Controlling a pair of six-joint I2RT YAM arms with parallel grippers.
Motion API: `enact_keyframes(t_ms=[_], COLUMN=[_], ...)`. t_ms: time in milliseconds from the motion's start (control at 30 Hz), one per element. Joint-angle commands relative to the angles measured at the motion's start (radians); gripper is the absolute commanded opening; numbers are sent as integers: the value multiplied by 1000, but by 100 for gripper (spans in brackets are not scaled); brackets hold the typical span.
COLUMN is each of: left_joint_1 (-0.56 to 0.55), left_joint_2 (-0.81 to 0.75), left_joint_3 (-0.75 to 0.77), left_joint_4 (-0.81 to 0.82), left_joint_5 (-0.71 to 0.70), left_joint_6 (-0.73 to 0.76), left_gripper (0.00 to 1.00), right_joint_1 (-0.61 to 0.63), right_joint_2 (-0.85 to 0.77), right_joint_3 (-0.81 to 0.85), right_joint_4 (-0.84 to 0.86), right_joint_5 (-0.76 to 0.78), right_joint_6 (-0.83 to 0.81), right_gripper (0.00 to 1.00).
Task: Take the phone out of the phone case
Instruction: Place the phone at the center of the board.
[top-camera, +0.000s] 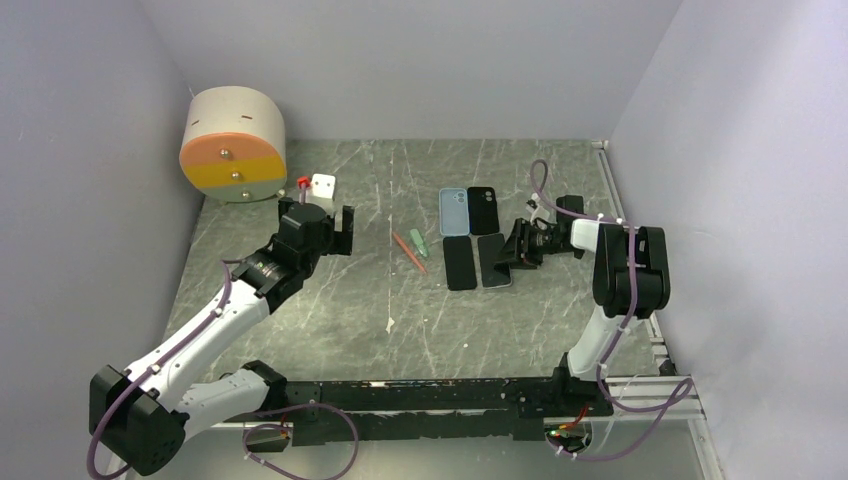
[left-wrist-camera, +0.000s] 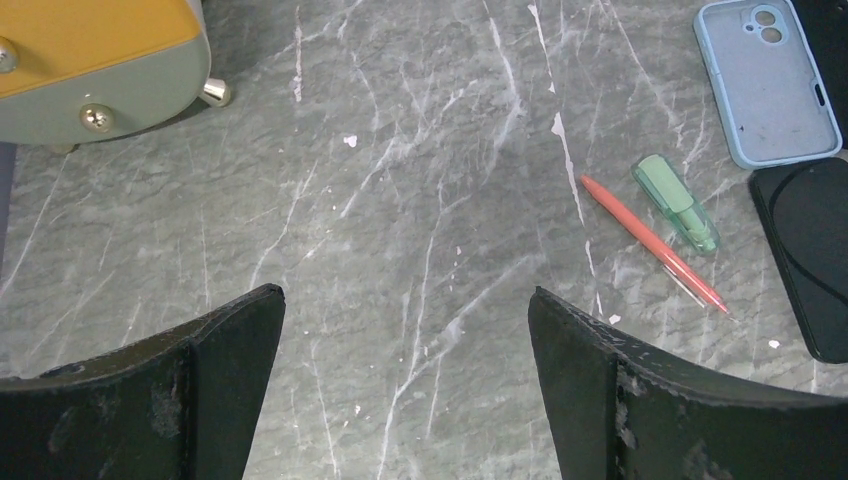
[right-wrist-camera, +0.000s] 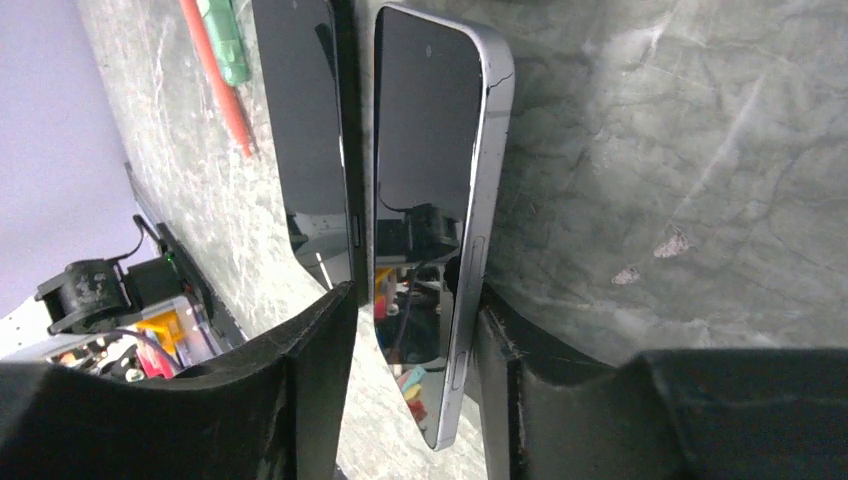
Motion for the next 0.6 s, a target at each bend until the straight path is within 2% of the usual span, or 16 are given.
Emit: enact_keyframes(t_ms=[0,200,300,567], left_joint_1=[4,4,5,5], left_joint_2=[0,4,7,12], left_joint_3=[1,3,2,7], left_joint_4=[40,38,38,30], left_joint_5=[-29,-38,-37,-32], left_joint_6=[-16,-21,-23,-33], left_gripper=[95,95,95,95], right_joint_1=[-4,-3,-1,41], right_joint_2=[-43,-137,-172,-141], right_joint_3=[21,-23,-59,-74], right_joint_4=[-21,-22,-6,53], right_joint_5=[105,310,339,274], right_joint_6=[-14,30,42,80], right_gripper=[53,70,71,67])
